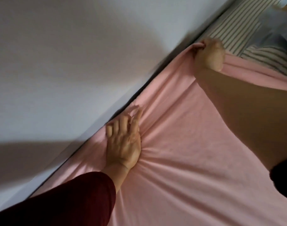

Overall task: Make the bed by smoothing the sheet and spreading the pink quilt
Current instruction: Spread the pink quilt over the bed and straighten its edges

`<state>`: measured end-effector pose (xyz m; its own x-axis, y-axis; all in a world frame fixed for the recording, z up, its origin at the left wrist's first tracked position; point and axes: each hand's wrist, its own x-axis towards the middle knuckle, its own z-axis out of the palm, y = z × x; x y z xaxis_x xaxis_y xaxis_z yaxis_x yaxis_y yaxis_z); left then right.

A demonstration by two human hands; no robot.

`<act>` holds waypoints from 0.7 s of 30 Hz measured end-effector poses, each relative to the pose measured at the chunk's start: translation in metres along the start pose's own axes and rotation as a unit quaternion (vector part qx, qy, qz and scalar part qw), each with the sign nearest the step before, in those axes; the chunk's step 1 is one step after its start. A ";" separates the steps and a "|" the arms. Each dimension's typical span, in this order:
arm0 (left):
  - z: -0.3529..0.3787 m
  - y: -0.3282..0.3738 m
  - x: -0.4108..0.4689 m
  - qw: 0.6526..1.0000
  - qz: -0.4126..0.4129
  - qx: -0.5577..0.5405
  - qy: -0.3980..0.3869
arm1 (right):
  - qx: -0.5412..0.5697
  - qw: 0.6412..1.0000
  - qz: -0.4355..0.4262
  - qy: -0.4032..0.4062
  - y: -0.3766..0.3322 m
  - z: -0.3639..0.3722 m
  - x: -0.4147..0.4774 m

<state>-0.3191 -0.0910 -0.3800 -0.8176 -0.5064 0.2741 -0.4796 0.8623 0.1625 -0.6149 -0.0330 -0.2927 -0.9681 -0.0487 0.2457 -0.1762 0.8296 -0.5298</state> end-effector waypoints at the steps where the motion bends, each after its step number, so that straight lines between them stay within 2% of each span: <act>1: 0.003 -0.001 0.001 1.000 0.001 -0.003 -0.001 | -0.014 0.999 0.020 -0.027 0.008 0.014 -0.001; 4: 0.006 -0.001 0.001 1.000 0.002 0.001 -0.002 | -0.032 0.992 0.080 -0.095 0.021 0.036 -0.007; 9: 0.004 -0.001 0.001 1.000 0.003 0.014 -0.004 | -0.004 0.995 0.004 -0.105 0.026 0.017 -0.015; 15: 0.003 -0.001 0.004 1.000 0.003 0.012 -0.007 | -0.124 0.984 -0.005 -0.130 0.059 -0.025 -0.017; 19: 0.002 -0.001 0.003 1.000 0.001 0.011 -0.012 | -0.241 0.958 0.022 -0.153 0.088 -0.056 -0.005; 21: 0.002 0.000 0.003 1.000 0.002 0.011 -0.002 | -0.232 0.957 0.022 -0.175 0.107 -0.072 0.008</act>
<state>-0.3222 -0.0925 -0.3809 -0.8206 -0.5037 0.2701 -0.4838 0.8638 0.1407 -0.6288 0.0960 -0.2889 -0.9875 -0.1230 -0.0987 -0.1136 0.9889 -0.0956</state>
